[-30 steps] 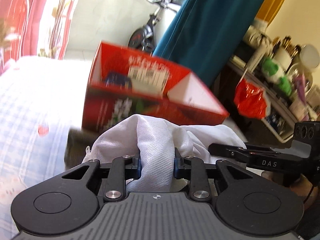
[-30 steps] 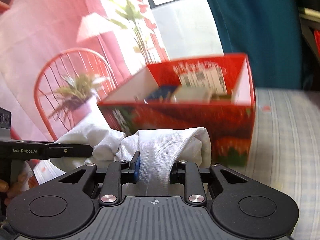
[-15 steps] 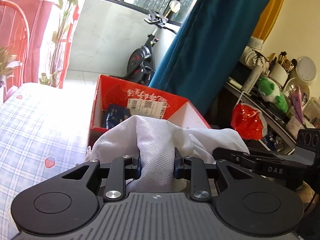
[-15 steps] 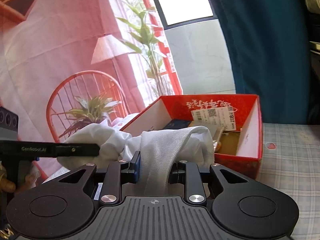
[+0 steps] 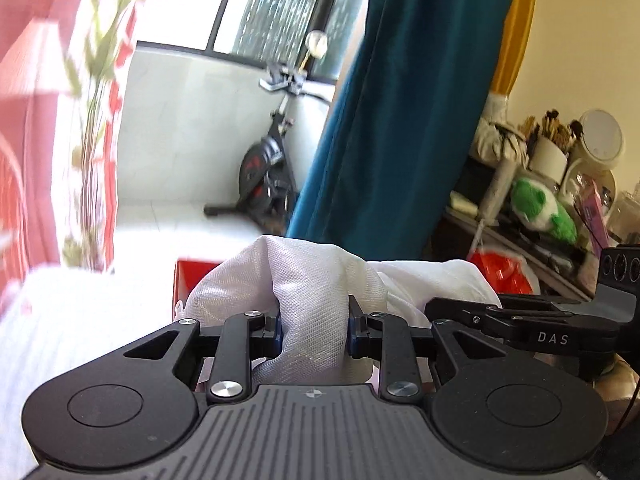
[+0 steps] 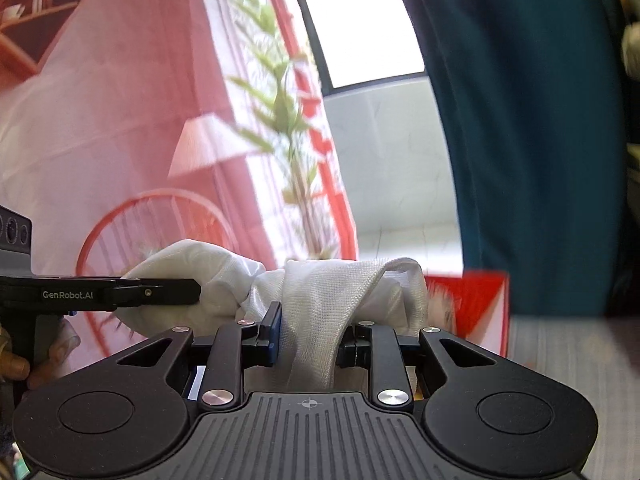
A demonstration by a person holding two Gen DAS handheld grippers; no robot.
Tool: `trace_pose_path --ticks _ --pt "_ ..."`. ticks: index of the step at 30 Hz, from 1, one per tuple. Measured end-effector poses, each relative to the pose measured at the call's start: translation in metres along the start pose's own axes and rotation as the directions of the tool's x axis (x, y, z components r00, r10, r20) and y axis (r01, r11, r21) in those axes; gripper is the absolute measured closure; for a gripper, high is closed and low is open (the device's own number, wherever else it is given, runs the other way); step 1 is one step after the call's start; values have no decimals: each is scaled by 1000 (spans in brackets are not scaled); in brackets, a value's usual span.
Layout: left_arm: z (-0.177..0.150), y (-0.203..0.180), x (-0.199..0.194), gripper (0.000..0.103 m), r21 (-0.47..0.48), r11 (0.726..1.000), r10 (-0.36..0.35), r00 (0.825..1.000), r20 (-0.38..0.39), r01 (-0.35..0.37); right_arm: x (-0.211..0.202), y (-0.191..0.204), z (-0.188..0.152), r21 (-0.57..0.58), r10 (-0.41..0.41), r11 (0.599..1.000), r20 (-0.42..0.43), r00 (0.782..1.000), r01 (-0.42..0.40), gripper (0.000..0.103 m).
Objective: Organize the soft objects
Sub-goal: 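Lift the white cloth with both grippers toward the box opening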
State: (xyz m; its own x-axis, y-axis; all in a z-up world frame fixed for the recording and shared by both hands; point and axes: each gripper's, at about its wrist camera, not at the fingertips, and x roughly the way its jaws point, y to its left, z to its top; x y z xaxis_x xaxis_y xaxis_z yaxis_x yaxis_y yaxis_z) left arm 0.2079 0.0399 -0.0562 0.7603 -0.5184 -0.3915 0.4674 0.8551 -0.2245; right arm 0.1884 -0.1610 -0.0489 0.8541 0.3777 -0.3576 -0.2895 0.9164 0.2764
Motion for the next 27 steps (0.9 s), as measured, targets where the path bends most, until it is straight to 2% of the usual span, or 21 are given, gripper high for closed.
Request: trace_pose_path --ticks 6,10,15,18,21,24,27 --pt "46 5 47 74 36 999 29 999 44 -30 40 -26 43 -31 -72 997 78 994 74 81" --pt "48 12 92 74 26 998 66 997 -42 -65 80 -47 46 -36 -131 991 22 991 132 81" --pt "37 26 139 74 44 994 102 980 -171 -96 130 -66 25 -48 -189 982 -104 976 185 82" --pt "30 34 163 74 48 994 103 961 -256 -94 152 -74 12 -49 -213 977 -188 959 207 82" --pt "23 38 184 74 95 991 127 924 -360 -99 168 -80 0 -67 -231 973 -276 933 221 84" --pt "15 38 197 73 128 987 139 900 -414 -93 183 -85 -9 -72 -242 970 -350 905 231 86" --pt "10 45 207 70 126 987 144 875 -463 -96 191 -86 -10 -62 -248 968 -375 893 243 86"
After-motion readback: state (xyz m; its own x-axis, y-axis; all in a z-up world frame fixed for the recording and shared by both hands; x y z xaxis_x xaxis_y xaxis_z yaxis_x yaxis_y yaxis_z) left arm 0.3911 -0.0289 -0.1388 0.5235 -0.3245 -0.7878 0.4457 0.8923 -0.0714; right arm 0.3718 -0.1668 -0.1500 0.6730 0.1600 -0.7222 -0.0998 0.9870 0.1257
